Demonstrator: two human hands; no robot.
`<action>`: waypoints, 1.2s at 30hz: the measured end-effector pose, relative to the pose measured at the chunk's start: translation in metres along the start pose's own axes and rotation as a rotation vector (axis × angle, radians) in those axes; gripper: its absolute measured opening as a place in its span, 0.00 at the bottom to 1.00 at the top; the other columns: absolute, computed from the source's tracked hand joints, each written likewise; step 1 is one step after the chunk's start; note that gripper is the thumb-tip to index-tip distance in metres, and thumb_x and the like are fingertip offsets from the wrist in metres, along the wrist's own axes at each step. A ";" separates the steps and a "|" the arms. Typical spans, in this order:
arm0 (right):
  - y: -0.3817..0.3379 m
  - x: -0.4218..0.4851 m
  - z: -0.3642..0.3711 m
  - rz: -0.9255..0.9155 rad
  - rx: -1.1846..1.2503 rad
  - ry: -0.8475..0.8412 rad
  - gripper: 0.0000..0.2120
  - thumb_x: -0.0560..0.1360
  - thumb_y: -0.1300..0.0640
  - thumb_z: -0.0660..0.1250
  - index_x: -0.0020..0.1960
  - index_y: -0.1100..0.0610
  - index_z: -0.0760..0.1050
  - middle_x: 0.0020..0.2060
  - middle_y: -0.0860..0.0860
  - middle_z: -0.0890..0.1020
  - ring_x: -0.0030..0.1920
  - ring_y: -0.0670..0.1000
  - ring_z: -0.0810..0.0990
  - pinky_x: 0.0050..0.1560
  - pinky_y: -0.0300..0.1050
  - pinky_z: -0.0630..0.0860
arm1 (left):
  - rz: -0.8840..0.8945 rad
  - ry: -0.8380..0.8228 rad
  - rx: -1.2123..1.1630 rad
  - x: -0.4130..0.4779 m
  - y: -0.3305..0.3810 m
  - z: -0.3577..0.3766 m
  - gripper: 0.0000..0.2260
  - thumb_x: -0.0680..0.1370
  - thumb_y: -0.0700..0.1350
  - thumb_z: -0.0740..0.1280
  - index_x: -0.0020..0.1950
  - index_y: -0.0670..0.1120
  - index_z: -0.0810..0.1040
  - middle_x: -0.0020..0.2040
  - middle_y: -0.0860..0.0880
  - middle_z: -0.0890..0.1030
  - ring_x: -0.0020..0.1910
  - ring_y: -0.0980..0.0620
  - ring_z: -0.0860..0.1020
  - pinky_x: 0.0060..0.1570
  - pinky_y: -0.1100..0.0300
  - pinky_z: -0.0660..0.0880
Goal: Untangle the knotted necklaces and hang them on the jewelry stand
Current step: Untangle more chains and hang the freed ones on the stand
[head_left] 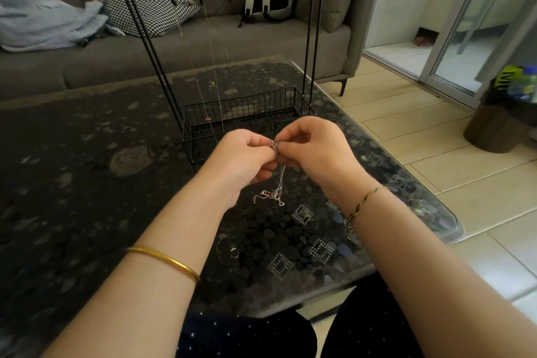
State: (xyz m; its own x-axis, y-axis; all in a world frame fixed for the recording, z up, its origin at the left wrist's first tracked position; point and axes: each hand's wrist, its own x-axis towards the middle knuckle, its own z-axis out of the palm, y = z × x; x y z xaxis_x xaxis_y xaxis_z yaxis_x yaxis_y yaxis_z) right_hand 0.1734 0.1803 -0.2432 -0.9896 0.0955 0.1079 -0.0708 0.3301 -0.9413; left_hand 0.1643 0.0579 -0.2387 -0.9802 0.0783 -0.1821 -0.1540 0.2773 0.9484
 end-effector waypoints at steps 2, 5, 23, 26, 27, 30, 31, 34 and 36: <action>0.000 0.000 0.000 0.013 0.045 -0.003 0.07 0.72 0.67 0.68 0.39 0.56 0.76 0.33 0.51 0.80 0.33 0.48 0.80 0.39 0.41 0.78 | -0.002 -0.007 0.008 0.000 0.000 0.000 0.05 0.77 0.35 0.65 0.45 0.44 0.78 0.47 0.42 0.83 0.43 0.51 0.80 0.43 0.59 0.77; 0.000 0.001 -0.001 0.039 0.107 -0.007 0.07 0.74 0.67 0.67 0.40 0.57 0.75 0.34 0.51 0.80 0.32 0.47 0.80 0.40 0.41 0.79 | -0.015 -0.019 -0.005 0.000 0.001 0.000 0.05 0.76 0.35 0.65 0.45 0.44 0.79 0.46 0.42 0.83 0.42 0.52 0.80 0.41 0.60 0.76; -0.006 0.000 -0.002 0.122 0.116 -0.054 0.05 0.74 0.64 0.64 0.46 0.59 0.78 0.34 0.52 0.78 0.32 0.46 0.75 0.36 0.39 0.76 | -0.012 0.145 -0.116 -0.001 0.006 -0.003 0.05 0.76 0.35 0.66 0.44 0.43 0.79 0.42 0.45 0.82 0.40 0.54 0.80 0.39 0.61 0.77; -0.006 -0.002 -0.002 0.074 0.087 -0.060 0.03 0.74 0.59 0.68 0.46 0.59 0.79 0.33 0.52 0.78 0.32 0.46 0.75 0.35 0.39 0.75 | 0.013 0.154 -0.088 -0.002 0.007 -0.003 0.05 0.77 0.36 0.66 0.43 0.44 0.79 0.40 0.46 0.82 0.40 0.54 0.80 0.41 0.60 0.77; -0.006 -0.002 -0.002 0.050 0.047 -0.057 0.03 0.74 0.59 0.69 0.45 0.58 0.79 0.33 0.51 0.79 0.32 0.46 0.75 0.36 0.39 0.75 | 0.017 0.150 -0.084 -0.003 0.007 -0.003 0.05 0.77 0.36 0.66 0.43 0.44 0.79 0.40 0.46 0.82 0.40 0.53 0.80 0.42 0.60 0.78; -0.003 0.000 -0.003 0.040 0.014 -0.056 0.04 0.76 0.59 0.66 0.46 0.57 0.80 0.34 0.48 0.79 0.31 0.43 0.75 0.34 0.33 0.75 | 0.015 0.144 -0.088 -0.003 0.007 -0.003 0.04 0.77 0.36 0.66 0.45 0.44 0.79 0.42 0.46 0.82 0.41 0.53 0.80 0.42 0.59 0.78; -0.003 0.000 -0.002 0.047 0.014 -0.061 0.05 0.77 0.59 0.64 0.47 0.58 0.79 0.34 0.48 0.79 0.31 0.42 0.75 0.32 0.32 0.74 | 0.011 0.140 -0.098 -0.003 0.007 -0.003 0.04 0.77 0.36 0.65 0.46 0.44 0.79 0.43 0.46 0.81 0.41 0.53 0.80 0.41 0.60 0.78; -0.004 0.001 -0.001 0.041 -0.027 -0.063 0.08 0.79 0.60 0.61 0.48 0.58 0.79 0.34 0.50 0.79 0.31 0.43 0.75 0.34 0.35 0.76 | -0.004 0.122 -0.139 -0.003 0.009 -0.002 0.05 0.78 0.36 0.64 0.46 0.45 0.78 0.42 0.46 0.80 0.40 0.54 0.78 0.38 0.61 0.77; -0.004 0.001 0.000 0.011 -0.084 -0.045 0.08 0.79 0.60 0.61 0.47 0.56 0.79 0.35 0.50 0.79 0.32 0.44 0.76 0.39 0.41 0.78 | -0.016 0.108 -0.155 -0.003 0.010 -0.002 0.07 0.77 0.35 0.64 0.46 0.45 0.78 0.42 0.46 0.79 0.39 0.54 0.77 0.36 0.62 0.76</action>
State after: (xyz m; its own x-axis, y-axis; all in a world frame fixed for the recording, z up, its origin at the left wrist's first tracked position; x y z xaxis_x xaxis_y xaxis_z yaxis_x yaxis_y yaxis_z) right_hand 0.1731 0.1788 -0.2395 -0.9950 0.0576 0.0815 -0.0511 0.4073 -0.9119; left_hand 0.1656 0.0581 -0.2283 -0.9839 -0.0300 -0.1761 -0.1785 0.1265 0.9758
